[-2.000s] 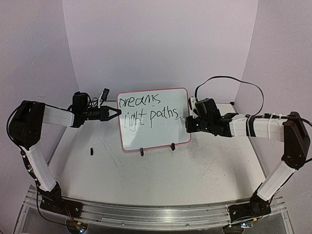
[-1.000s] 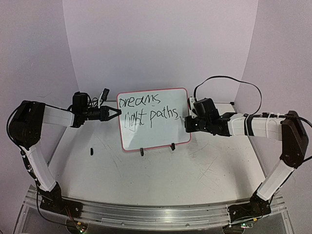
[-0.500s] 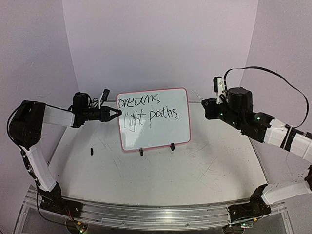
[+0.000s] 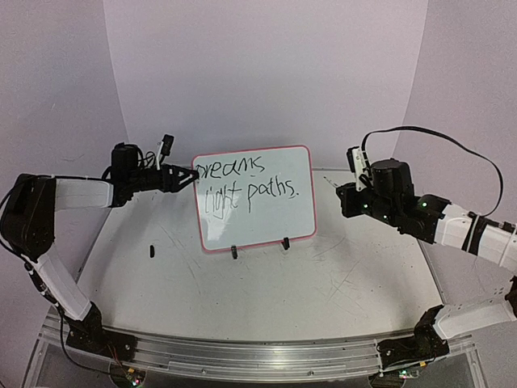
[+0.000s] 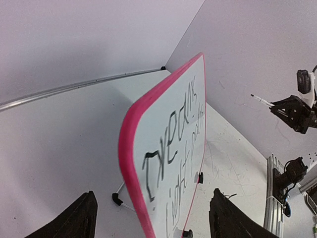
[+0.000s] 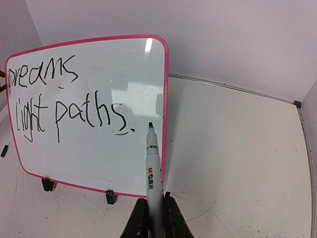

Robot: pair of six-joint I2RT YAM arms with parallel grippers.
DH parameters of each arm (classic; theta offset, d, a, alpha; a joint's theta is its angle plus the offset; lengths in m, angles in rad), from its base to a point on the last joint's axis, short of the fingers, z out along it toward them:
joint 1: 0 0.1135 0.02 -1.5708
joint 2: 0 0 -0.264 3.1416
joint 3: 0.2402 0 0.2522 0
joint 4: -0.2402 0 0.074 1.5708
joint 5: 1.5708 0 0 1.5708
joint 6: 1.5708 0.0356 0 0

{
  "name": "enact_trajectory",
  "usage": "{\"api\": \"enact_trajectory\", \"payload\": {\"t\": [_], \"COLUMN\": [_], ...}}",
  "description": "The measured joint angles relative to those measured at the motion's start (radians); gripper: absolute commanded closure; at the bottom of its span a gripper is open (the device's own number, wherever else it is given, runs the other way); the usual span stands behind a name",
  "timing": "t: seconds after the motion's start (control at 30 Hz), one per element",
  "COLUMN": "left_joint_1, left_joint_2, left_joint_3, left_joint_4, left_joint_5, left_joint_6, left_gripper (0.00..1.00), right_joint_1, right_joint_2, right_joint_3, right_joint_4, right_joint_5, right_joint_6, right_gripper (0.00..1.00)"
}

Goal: Write a sentence on the whiteboard
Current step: Place the whiteboard at the center of the board, then pick up the pen cap from the corner of the board.

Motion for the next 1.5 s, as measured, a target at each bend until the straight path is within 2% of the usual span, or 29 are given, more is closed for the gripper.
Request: {"api": "enact_trajectory", "payload": {"t": [0.17,0.3,0.47,0.57,0.73,0.87,0.93,1.1,1.5], "left_joint_1": [0.005,0.006,0.007,0.007,0.007,0.007,0.007,0.007,0.001], "left_joint_2": [-0.141,-0.292,-0.502,-0.549,-0.481,-0.335,-0.257,-0.106,-0.006], "left_joint_3": [-0.017,-0.079,-0.196,-0.233,-0.274,-0.258,-0.246,-0.206,-0.134], "left_joint_4": [-0.070,-0.210,-0.450,-0.603,-0.787,-0.856,-0.868,-0.879,-0.859], "left_joint_5": [-0.053,-0.135,-0.326,-0.419,-0.516,-0.599,-0.628,-0.702,-0.762], "left_joint_6": [-0.004,-0.026,-0.146,-0.253,-0.354,-0.364,-0.364,-0.337,-0.276], "left_gripper": [0.18,0.22,0.37,0.41,0.44,0.43,0.44,0.57,0.74], "right_joint_1": [0.000,0.000,0.000,0.000,0.000,0.000,0.000,0.000,0.000], "right_joint_2": [0.000,0.000,0.000,0.000,0.004,0.008,0.007,0.000,-0.004], "right_joint_3": [0.000,0.000,0.000,-0.003,-0.015,-0.018,-0.022,-0.047,-0.064], "right_joint_4": [0.000,0.003,0.028,0.052,0.082,0.097,0.103,0.106,0.106], "right_joint_5": [-0.022,-0.042,-0.056,-0.073,-0.105,-0.125,-0.131,-0.133,-0.148], "right_joint_6": [-0.018,-0.031,-0.043,-0.047,-0.051,-0.052,-0.052,-0.049,-0.053], "right_gripper": [1.00,1.00,1.00,1.00,1.00,1.00,1.00,1.00,1.00]}}
